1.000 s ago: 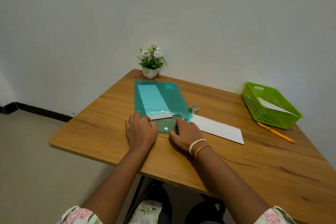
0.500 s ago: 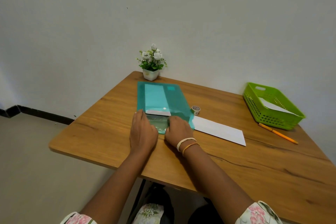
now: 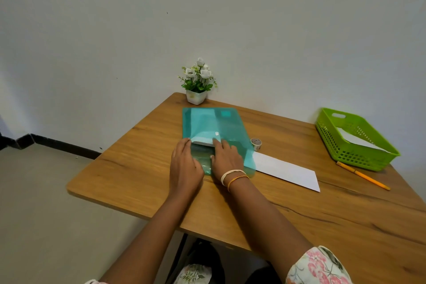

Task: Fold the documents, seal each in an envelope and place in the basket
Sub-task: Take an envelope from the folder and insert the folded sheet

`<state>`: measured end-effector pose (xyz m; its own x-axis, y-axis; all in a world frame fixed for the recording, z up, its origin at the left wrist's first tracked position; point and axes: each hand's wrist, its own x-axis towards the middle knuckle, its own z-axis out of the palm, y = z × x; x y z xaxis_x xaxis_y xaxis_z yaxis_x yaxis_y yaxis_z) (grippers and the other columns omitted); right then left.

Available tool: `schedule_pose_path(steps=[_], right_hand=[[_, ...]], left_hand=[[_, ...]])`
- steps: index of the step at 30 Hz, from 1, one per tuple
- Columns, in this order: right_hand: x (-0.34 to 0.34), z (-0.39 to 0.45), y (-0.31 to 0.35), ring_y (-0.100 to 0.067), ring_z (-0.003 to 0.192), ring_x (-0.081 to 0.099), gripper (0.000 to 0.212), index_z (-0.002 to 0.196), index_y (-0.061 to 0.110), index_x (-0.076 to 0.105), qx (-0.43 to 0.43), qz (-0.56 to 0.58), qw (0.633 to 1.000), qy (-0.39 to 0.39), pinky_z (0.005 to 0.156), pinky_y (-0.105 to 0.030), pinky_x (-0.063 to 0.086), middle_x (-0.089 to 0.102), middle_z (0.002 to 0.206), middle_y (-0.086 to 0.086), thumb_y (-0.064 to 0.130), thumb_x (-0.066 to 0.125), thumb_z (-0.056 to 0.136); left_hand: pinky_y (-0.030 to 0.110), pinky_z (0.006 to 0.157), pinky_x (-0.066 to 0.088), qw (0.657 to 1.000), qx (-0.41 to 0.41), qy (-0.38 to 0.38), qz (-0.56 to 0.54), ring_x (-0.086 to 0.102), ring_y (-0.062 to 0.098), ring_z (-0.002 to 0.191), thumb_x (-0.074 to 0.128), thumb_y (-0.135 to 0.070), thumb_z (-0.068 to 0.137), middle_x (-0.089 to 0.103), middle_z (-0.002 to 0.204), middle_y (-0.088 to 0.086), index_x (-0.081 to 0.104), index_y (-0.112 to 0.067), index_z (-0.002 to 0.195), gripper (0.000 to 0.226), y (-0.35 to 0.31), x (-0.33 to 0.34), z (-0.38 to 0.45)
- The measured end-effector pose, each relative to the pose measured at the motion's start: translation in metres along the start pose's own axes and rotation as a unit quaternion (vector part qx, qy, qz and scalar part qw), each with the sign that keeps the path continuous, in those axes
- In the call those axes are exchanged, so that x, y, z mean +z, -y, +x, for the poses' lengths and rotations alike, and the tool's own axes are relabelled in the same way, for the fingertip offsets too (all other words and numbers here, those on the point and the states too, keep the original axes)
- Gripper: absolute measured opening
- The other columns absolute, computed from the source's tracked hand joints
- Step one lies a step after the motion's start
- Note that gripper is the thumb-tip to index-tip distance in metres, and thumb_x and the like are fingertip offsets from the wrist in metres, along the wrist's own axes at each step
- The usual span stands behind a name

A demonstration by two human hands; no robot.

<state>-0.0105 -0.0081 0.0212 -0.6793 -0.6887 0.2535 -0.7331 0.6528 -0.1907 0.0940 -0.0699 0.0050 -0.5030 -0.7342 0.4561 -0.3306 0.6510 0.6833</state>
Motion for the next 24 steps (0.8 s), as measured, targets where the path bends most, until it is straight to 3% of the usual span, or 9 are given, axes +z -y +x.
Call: schedule_pose_path(steps=[2,6,10,13,17,19,21,24], right_hand=[[0.000,0.005,-0.003,-0.030,0.112,0.052,0.038,0.135,0.026,0.047,-0.029,-0.006,1.000,-0.007,0.085,-0.039,0.049,0.056,0.129,-0.006,0.031,0.043,0.098],[0.000,0.005,-0.009,-0.028,0.091,0.061,0.026,0.099,0.018,0.069,-0.026,-0.002,0.997,-0.068,0.068,-0.033,0.050,0.069,0.095,-0.008,0.027,0.045,0.096],[0.000,-0.010,-0.019,-0.021,0.084,0.054,0.011,0.080,0.015,0.061,-0.057,0.082,0.990,-0.101,0.061,-0.029,0.043,0.062,0.083,-0.005,0.022,0.054,0.086],[-0.008,-0.028,-0.023,-0.014,0.075,0.045,0.006,0.075,0.017,0.054,-0.069,0.134,0.974,-0.172,0.059,-0.023,0.037,0.054,0.074,0.000,0.022,0.058,0.075],[-0.027,-0.047,-0.030,-0.015,0.080,0.048,0.011,0.078,0.013,0.057,-0.076,0.199,0.933,-0.290,0.064,-0.027,0.046,0.057,0.077,-0.002,0.021,0.061,0.072],[-0.046,-0.049,-0.032,-0.015,0.077,0.054,0.014,0.083,0.010,0.055,-0.058,0.271,0.904,-0.325,0.058,-0.021,0.048,0.056,0.079,-0.001,0.023,0.059,0.077],[-0.069,-0.047,-0.034,-0.006,0.067,0.053,0.020,0.085,0.007,0.054,-0.033,0.331,0.867,-0.371,0.052,-0.006,0.040,0.054,0.076,0.000,0.026,0.053,0.081],[-0.101,-0.036,-0.039,0.005,0.061,0.050,0.009,0.086,0.004,0.054,0.010,0.370,0.814,-0.449,0.052,-0.004,0.034,0.051,0.072,0.000,0.012,0.055,0.085]], left_hand=[[0.030,0.109,0.036,1.000,-0.010,-0.006,-0.017,0.039,0.018,0.130,0.050,-0.002,0.087,0.042,0.143,0.004,0.044,-0.004,0.139,0.052,0.002,0.000,0.002],[0.027,0.100,0.039,1.000,0.012,-0.010,-0.024,0.046,0.020,0.121,0.048,0.005,0.088,0.050,0.131,0.006,0.055,-0.004,0.130,0.043,0.005,0.002,0.004],[0.025,0.088,0.047,0.999,0.011,-0.007,-0.032,0.051,0.019,0.112,0.050,0.008,0.087,0.051,0.122,0.005,0.062,-0.012,0.125,0.044,0.009,0.003,0.005],[0.025,0.078,0.053,0.998,0.005,-0.007,-0.054,0.053,0.015,0.105,0.052,0.009,0.087,0.051,0.117,0.001,0.061,-0.019,0.127,0.049,0.010,0.002,0.006],[0.027,0.076,0.053,0.997,-0.004,-0.018,-0.079,0.053,0.012,0.101,0.050,0.008,0.087,0.055,0.112,-0.001,0.058,-0.021,0.131,0.053,0.009,0.000,0.005],[0.025,0.073,0.050,0.996,0.000,-0.028,-0.083,0.055,0.012,0.098,0.051,0.003,0.090,0.058,0.110,0.000,0.061,-0.018,0.127,0.044,0.010,-0.001,0.005],[0.023,0.070,0.046,0.997,0.006,-0.038,-0.074,0.057,0.014,0.095,0.053,-0.002,0.091,0.061,0.106,0.001,0.065,-0.013,0.119,0.032,0.010,-0.001,0.005],[0.028,0.065,0.043,0.999,0.026,-0.039,-0.006,0.056,0.018,0.092,0.052,-0.013,0.095,0.062,0.099,0.001,0.069,-0.013,0.107,0.021,0.010,0.003,0.004]])
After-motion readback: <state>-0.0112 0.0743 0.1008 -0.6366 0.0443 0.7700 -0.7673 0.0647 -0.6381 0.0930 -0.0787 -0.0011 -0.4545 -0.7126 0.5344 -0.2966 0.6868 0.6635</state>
